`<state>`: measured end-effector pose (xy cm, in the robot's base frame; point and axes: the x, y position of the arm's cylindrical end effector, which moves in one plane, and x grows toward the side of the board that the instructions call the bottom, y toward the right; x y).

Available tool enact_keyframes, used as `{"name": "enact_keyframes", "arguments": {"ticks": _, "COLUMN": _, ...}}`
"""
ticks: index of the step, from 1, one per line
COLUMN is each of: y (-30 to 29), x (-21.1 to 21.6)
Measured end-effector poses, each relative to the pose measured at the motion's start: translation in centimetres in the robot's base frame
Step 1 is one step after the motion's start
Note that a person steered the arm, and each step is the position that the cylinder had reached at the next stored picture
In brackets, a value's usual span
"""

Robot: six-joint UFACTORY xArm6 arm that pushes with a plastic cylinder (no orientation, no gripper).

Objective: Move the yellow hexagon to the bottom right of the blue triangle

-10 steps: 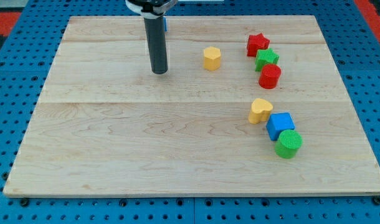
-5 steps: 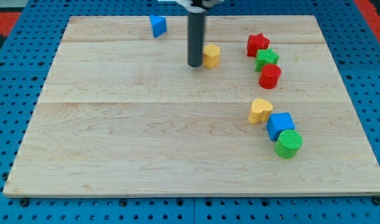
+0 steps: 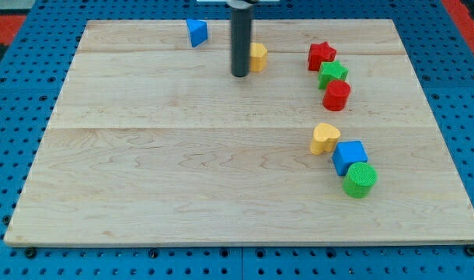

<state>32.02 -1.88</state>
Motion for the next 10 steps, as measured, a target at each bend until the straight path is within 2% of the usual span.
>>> {"name": "enact_keyframes", "arguments": {"ticks": 1, "y": -0.7, "x": 1.0}}
{"name": "enact_keyframes", "arguments": {"ticks": 2, "y": 2.0, "x": 4.2}}
{"name": "enact_keyframes", "arguments": {"ticks": 3, "y": 6.7, "x": -0.9}}
{"name": "enact_keyframes", "arguments": {"ticks": 4, "y": 5.8, "x": -4.8}}
{"name": "enact_keyframes", "arguments": {"ticks": 5, "y": 2.7, "x": -6.5}}
{"name": "enact_keyframes", "arguments": {"ticks": 6, "y": 3.1, "x": -6.9}}
{"name": "enact_keyframes", "arguments": {"ticks": 7, "y": -0.2, "x": -6.9}}
{"name": "enact_keyframes", "arguments": {"ticks": 8, "y": 0.0, "x": -4.7}}
{"name": "enact_keyframes", "arguments": {"ticks": 9, "y": 3.9, "x": 6.8}}
{"name": "enact_keyframes", "arguments": {"ticks": 10, "y": 9.5, "x": 7.7}}
